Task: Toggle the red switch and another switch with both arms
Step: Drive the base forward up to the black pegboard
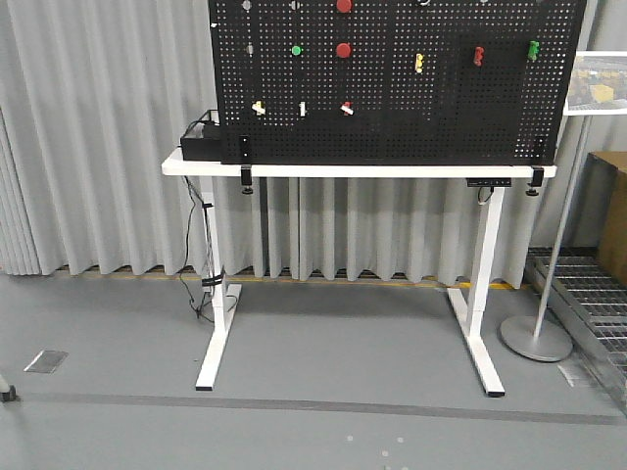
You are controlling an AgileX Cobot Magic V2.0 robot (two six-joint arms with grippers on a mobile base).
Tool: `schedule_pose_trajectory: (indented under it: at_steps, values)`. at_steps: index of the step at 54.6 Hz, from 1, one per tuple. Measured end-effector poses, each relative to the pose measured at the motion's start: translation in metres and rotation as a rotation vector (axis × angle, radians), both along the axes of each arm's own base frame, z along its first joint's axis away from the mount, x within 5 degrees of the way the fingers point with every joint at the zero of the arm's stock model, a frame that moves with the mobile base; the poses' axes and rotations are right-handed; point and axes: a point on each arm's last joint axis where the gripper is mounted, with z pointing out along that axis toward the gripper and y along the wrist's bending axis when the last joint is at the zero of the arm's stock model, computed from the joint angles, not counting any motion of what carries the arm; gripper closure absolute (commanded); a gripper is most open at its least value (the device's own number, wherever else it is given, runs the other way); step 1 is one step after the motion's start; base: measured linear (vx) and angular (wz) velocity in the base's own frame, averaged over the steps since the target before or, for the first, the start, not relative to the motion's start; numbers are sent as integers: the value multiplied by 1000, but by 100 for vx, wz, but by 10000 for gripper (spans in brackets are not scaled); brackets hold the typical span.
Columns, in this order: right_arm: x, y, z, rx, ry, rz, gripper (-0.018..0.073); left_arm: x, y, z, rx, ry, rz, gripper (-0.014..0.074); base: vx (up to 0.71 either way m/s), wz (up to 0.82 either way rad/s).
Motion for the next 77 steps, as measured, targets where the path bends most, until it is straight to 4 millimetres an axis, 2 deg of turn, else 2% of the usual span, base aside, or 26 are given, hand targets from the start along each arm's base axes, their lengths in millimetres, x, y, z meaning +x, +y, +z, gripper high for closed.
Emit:
schedule_pose_trajectory:
  at_steps: [33,77]
  values:
    - [0,0,0,0,0,0,566,0,0,0,0,0,0,594,19,1]
    - [0,0,0,0,0,0,566,0,0,0,0,0,0,594,37,-1]
